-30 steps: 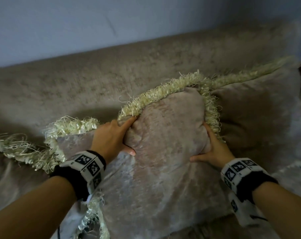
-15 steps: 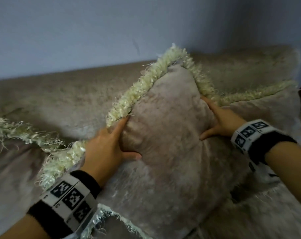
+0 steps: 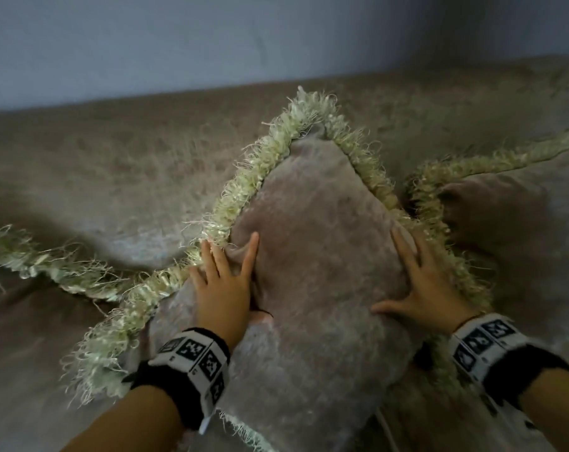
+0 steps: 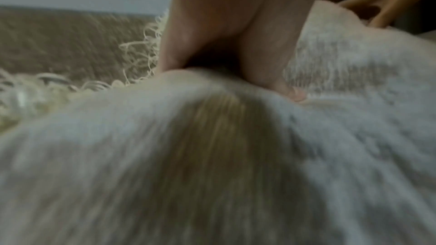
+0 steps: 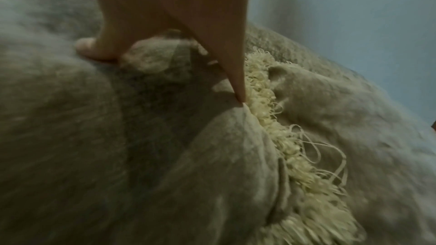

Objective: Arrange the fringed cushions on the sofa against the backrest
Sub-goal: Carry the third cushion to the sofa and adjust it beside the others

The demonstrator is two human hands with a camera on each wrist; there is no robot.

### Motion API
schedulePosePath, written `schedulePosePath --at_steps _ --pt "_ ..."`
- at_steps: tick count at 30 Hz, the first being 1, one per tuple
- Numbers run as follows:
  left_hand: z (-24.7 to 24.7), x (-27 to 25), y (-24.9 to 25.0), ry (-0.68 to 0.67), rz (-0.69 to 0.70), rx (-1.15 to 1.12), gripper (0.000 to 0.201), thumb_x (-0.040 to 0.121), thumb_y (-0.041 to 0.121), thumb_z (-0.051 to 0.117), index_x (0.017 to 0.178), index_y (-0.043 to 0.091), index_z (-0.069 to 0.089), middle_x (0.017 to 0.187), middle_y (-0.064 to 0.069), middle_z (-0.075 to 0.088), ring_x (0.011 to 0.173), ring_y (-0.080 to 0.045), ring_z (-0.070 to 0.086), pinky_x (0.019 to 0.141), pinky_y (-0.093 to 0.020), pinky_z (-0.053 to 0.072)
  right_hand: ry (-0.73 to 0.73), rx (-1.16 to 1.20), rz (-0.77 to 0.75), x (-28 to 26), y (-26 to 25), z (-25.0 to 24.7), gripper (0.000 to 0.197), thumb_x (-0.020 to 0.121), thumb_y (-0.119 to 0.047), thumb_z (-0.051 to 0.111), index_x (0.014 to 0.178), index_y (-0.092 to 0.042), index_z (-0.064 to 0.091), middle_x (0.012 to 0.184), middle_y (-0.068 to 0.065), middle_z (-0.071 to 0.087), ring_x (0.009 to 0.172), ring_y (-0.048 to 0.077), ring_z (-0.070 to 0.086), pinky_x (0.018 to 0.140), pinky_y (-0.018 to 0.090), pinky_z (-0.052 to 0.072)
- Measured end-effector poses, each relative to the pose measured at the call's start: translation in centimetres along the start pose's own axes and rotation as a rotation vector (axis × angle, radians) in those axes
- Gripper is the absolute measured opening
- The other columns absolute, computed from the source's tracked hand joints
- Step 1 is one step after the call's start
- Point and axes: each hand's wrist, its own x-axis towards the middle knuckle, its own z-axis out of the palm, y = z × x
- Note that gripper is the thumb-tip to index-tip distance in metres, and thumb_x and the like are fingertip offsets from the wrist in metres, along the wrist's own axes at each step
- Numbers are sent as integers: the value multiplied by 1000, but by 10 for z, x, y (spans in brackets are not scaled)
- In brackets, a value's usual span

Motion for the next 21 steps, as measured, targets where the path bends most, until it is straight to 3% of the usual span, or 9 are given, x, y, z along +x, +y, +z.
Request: schedulePosePath --at_steps 5,10,12,14,16,18,21 --pt "7 9 2 -13 -16 74 135 60 83 45 112 19 -61 150 -36 9 140 -52 0 111 -54 24 5 -195 33 26 -15 10 133 56 -67 73 142 -41 -25 158 5 -16 146 32 6 115 46 21" --pt "0 2 4 -16 -23 71 135 59 83 45 110 19 -62 150 -37 9 141 -50 3 111 -53 25 -8 -186 63 22 -20 6 132 58 -63 76 145 -39 -21 158 7 -16 147 31 -1 117 48 17" --pt "-5 -6 -1 25 -8 -21 137 54 84 49 116 25 -59 149 -36 14 141 -48 9 109 -53 29 -1 -164 46 12 -17 -2 135 56 -63 77 141 -41 -26 158 5 -15 147 30 0 117 48 18" --pt "-11 -20 -7 109 17 -139 136 45 85 50 131 35 -44 148 -35 21 140 -48 16 104 -56 34 4 -119 31 1 -14 -9 138 53 -64 78 138 -45 -29 158 1 -17 147 28 0 117 50 21" --pt "-13 -39 -13 146 22 -232 129 45 86 46 141 40 -27 151 -31 10 142 -44 12 105 -62 29 3 -59 26 -7 -10 -17 140 52 -61 80 140 -44 -26 157 -3 -20 147 27 -1 116 51 22" --pt "-11 -55 -16 134 2 -251 127 49 82 55 144 40 -18 152 -25 -5 142 -41 4 106 -68 23 -17 -53 25 -12 -8 -23 139 53 -57 81 142 -43 -24 157 -4 -22 147 26 -2 116 50 22" --pt "-10 -64 -10 50 -91 -225 131 51 77 63 141 42 -26 153 -20 -19 144 -38 -4 107 -69 17 -59 -120 -14 -6 -7 -22 135 56 -59 79 142 -42 -25 157 1 -21 147 28 -3 115 51 23"
